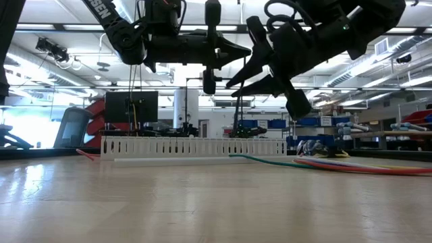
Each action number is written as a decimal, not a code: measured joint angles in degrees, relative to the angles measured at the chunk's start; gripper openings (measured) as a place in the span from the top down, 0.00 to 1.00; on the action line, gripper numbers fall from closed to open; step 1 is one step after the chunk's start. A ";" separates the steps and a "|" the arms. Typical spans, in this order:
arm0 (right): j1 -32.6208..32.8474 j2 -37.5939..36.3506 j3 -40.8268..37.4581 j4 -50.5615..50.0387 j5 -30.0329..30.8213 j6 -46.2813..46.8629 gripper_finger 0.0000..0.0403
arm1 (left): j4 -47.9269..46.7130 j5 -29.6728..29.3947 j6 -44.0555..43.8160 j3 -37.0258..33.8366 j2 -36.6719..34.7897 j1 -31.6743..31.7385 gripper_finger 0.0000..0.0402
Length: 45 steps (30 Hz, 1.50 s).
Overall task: Ziptie cables
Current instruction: Prepare the black zip tie
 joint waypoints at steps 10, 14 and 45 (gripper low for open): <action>3.12 0.00 0.00 1.43 -4.02 18.70 0.82 | 0.02 -2.70 3.50 0.00 0.00 0.65 0.99; 3.83 0.00 0.00 1.23 -4.01 21.99 0.82 | 0.09 -3.60 4.74 0.00 0.00 0.98 0.99; 4.77 0.00 0.00 0.42 -3.81 33.01 0.99 | -4.17 -3.01 12.33 0.00 0.00 7.26 0.99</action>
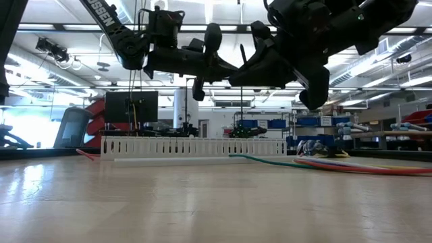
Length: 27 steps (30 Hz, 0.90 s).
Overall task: Ziptie cables
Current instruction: Prepare the black zip tie
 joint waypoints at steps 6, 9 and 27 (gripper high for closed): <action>-0.65 0.00 0.00 -0.38 0.05 6.87 1.00 | 0.54 2.29 1.57 0.00 0.00 -0.05 0.99; -2.08 0.00 0.00 -0.69 0.08 15.26 1.00 | 0.63 4.54 5.03 0.00 0.00 -0.54 0.99; -12.84 0.00 0.00 4.35 -18.60 56.07 1.00 | 0.35 7.48 42.72 0.00 0.00 -7.35 0.99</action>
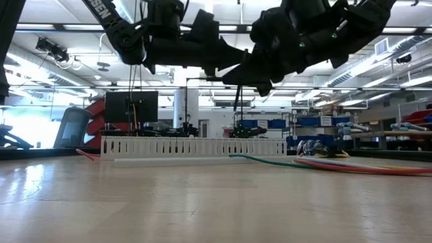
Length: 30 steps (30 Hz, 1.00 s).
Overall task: Ziptie cables
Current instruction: Prepare the black zip tie
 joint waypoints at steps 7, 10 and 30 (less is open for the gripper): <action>-2.06 0.00 0.00 2.49 -7.96 8.52 1.00 | -2.83 0.25 13.13 0.00 0.00 -1.43 0.99; -2.49 0.00 0.00 2.44 -10.59 11.71 1.00 | -3.69 0.08 17.25 0.00 0.02 -1.79 0.99; -6.32 0.00 -2.60 6.66 -20.05 18.70 1.00 | -7.72 -3.48 28.56 0.02 -0.63 -6.03 0.99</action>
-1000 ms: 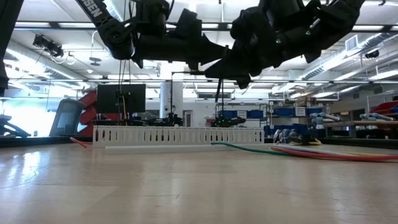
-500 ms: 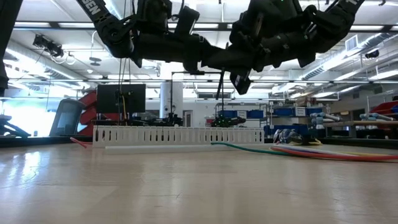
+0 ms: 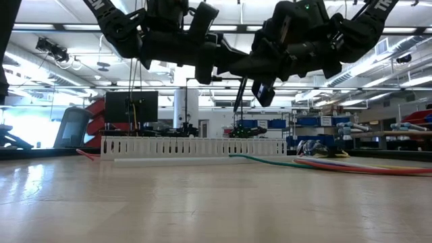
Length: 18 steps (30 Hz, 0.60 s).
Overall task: Ziptie cables
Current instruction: Prepare the black zip tie
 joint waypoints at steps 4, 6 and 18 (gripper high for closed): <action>0.00 0.00 0.00 0.01 -0.21 -0.09 1.00 | -0.07 -0.30 0.79 0.00 0.00 -0.32 0.99; 0.00 0.00 -0.01 -0.14 -0.27 -0.07 1.00 | -0.07 -0.54 1.32 0.00 0.00 -0.66 0.99; -0.55 0.00 -0.04 -0.02 -0.56 0.72 1.00 | 0.29 -0.93 2.32 0.00 -0.44 -2.64 0.99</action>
